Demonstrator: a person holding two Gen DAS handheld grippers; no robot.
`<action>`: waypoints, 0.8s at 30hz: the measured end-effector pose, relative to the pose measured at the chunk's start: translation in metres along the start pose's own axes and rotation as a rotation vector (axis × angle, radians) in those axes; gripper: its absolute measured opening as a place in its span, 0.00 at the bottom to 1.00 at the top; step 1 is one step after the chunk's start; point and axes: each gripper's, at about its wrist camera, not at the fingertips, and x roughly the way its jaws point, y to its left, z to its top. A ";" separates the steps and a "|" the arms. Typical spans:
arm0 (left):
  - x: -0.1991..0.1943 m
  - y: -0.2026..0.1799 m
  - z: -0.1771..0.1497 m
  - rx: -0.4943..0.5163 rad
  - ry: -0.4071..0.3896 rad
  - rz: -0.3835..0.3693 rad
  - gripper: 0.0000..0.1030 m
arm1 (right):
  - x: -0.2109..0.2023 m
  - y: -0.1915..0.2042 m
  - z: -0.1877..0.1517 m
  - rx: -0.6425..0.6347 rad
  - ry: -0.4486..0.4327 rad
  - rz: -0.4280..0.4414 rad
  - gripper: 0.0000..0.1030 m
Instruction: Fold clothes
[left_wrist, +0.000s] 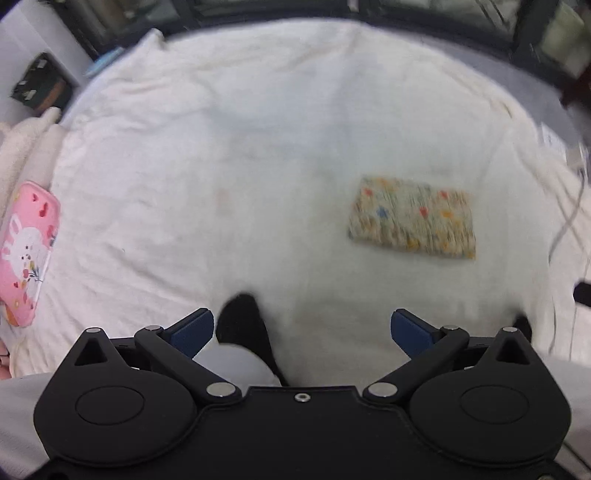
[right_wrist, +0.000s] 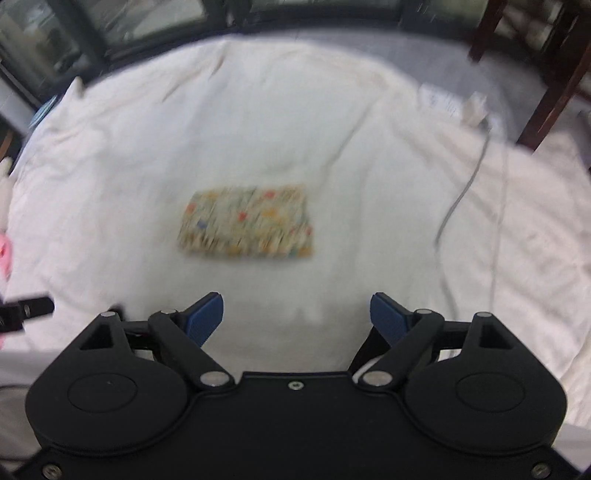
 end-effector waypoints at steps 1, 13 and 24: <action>-0.004 -0.002 0.000 0.010 -0.030 0.003 1.00 | 0.000 0.000 0.000 0.005 0.010 0.015 0.86; -0.013 -0.018 0.008 0.032 -0.060 -0.070 1.00 | 0.004 0.013 0.003 -0.010 0.053 0.070 0.86; -0.018 -0.021 0.004 0.040 -0.055 -0.089 1.00 | 0.003 0.013 0.001 -0.010 0.056 0.070 0.87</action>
